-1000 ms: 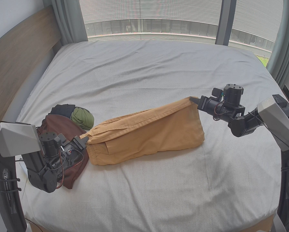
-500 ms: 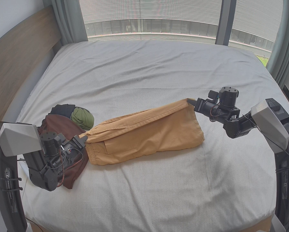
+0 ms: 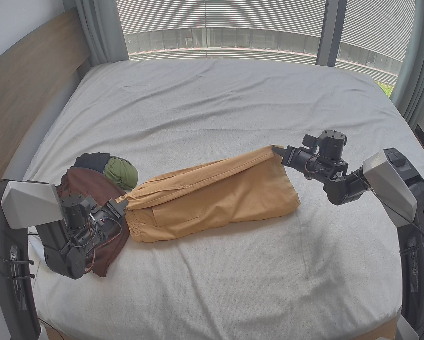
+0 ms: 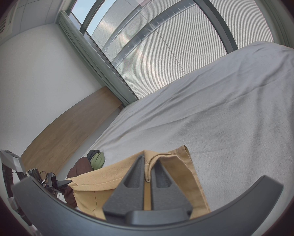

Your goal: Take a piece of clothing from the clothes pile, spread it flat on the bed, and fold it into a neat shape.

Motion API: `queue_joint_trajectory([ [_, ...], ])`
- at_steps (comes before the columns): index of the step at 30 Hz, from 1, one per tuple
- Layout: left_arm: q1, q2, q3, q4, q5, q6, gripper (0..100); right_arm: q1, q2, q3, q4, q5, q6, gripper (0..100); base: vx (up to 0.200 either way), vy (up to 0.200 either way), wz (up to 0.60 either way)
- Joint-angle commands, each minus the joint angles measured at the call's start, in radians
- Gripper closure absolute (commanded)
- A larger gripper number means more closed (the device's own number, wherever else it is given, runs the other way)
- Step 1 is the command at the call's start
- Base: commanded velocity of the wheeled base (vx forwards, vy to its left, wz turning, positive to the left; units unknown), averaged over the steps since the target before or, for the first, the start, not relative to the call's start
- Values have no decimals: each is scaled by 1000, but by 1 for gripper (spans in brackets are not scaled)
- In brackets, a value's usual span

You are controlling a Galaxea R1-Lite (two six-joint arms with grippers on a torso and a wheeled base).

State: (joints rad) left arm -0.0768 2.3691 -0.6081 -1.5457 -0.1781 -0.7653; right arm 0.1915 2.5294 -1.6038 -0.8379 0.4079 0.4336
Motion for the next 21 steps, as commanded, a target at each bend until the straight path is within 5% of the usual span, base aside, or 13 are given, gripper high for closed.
queue_joint_trajectory([
  [1,0,4,-2,-1,0,0,100,-3,14,-5,-20,2,-1,100,0,0,0],
  [6,-3,4,-1,-1,0,0,100,-4,25,-10,-24,2,-1,100,0,0,0],
  [7,-4,5,-1,-1,-1,0,100,-4,28,-16,-27,0,-1,0,0,0,0],
  [8,-3,7,-4,-1,-1,0,0,-4,32,-22,-35,0,0,0,0,0,0],
  [21,14,-8,-44,-2,29,0,0,-4,-18,65,-58,-3,0,0,0,0,0],
])
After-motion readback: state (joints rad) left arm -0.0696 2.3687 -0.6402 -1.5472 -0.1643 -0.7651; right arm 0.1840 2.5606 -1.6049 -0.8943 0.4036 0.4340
